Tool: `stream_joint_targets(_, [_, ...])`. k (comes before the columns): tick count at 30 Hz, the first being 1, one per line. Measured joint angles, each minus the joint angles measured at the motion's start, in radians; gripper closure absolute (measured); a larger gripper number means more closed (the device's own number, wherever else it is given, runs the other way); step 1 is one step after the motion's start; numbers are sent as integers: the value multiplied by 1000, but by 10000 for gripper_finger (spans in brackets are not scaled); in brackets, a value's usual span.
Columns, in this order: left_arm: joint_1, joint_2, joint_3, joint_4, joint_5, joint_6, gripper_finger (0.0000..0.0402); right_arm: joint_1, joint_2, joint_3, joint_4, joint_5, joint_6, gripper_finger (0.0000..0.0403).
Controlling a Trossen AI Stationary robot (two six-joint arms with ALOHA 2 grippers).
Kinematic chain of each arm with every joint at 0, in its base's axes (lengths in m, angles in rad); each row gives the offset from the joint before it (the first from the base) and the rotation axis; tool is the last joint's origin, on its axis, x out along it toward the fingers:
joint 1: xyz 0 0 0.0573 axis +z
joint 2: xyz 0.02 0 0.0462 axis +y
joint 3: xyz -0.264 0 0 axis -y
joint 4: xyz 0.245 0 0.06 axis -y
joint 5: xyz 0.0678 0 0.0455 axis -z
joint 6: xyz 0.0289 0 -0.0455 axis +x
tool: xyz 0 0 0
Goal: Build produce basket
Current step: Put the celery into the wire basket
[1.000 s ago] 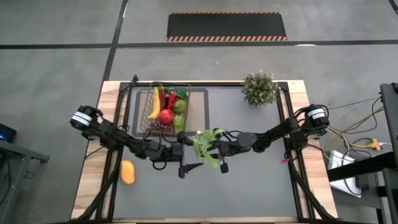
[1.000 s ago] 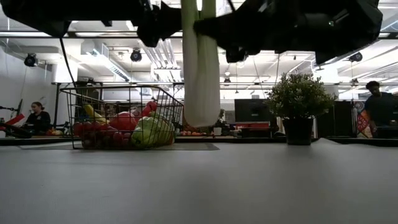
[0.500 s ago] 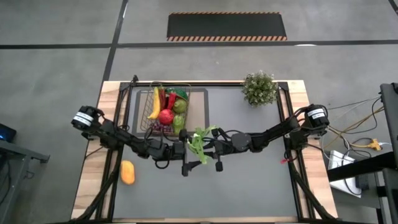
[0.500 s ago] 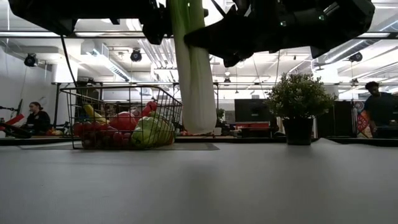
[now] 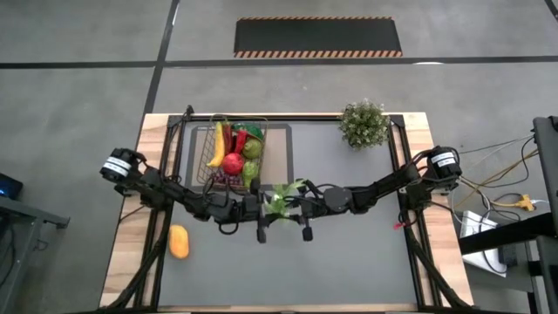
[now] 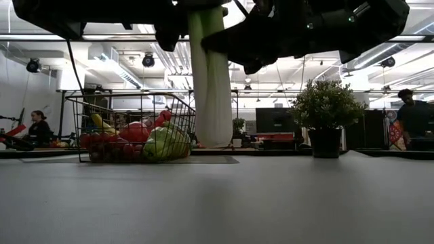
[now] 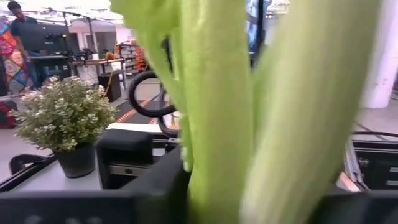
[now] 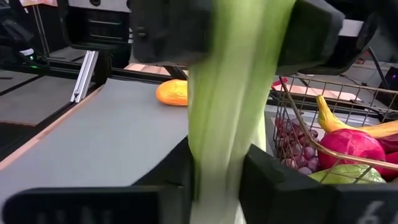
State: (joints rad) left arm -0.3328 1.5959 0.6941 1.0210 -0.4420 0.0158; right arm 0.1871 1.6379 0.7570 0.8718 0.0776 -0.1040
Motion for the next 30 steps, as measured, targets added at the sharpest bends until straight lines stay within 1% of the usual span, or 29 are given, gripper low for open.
stream_joint_targets(4, [4,-1,0,0,-8,4,340,0,-9,2,-8,-3,5,274])
stream_joint_targets(7, [6,-14,0,-1,-8,7,371,0,-37,2,-24,-3,11,223])
stream_joint_targets(11, [7,-41,-4,-3,-13,28,376,0,-110,2,-101,-5,14,165])
stream_joint_targets(15, [4,-88,-12,-44,-15,71,375,-3,-212,4,-188,22,37,126])
stream_joint_targets(17, [4,-125,-14,-92,-60,106,375,-4,-262,5,-249,56,53,114])
stream_joint_targets(19, [9,-174,-14,-156,-143,134,375,-1,-315,3,-349,114,54,106])
stream_joint_targets(23, [31,-288,-12,-305,-297,149,375,-2,-423,3,-493,280,54,106])
stream_joint_targets(26, [72,-392,-3,-393,-346,153,375,-2,-480,4,-593,347,66,113])
stream_joint_targets(30, [143,-503,13,-455,-357,148,375,-1,-520,3,-663,353,112,125])
